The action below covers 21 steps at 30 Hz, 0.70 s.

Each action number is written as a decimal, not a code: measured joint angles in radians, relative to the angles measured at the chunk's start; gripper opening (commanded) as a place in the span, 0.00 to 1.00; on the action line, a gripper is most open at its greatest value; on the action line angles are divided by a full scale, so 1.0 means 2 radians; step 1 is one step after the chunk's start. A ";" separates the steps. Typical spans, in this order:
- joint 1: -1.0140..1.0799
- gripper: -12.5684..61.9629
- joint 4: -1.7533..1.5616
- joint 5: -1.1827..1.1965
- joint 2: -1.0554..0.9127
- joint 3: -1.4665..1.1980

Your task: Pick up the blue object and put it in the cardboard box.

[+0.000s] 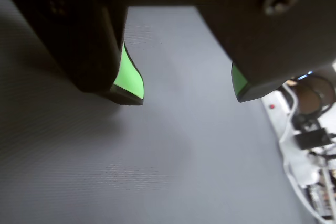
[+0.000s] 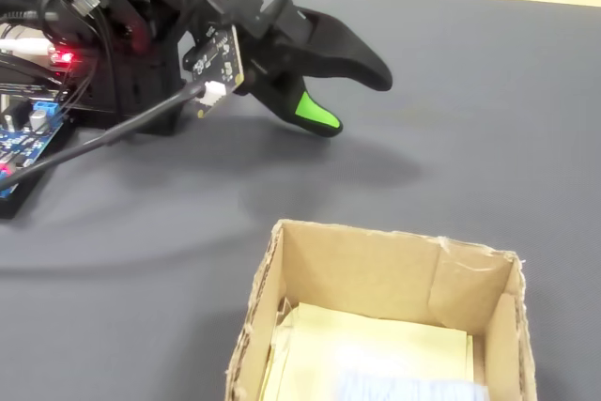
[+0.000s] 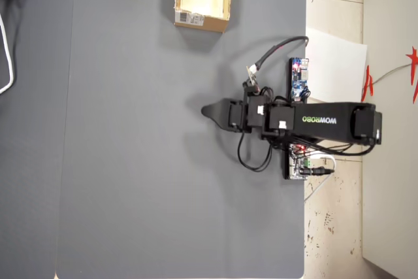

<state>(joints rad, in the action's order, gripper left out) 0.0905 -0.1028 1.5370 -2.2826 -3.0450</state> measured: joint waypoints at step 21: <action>0.002 0.62 0.017 0.001 0.000 -0.017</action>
<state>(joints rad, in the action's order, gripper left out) 0.0936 -0.0690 1.5386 -2.2826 -3.0787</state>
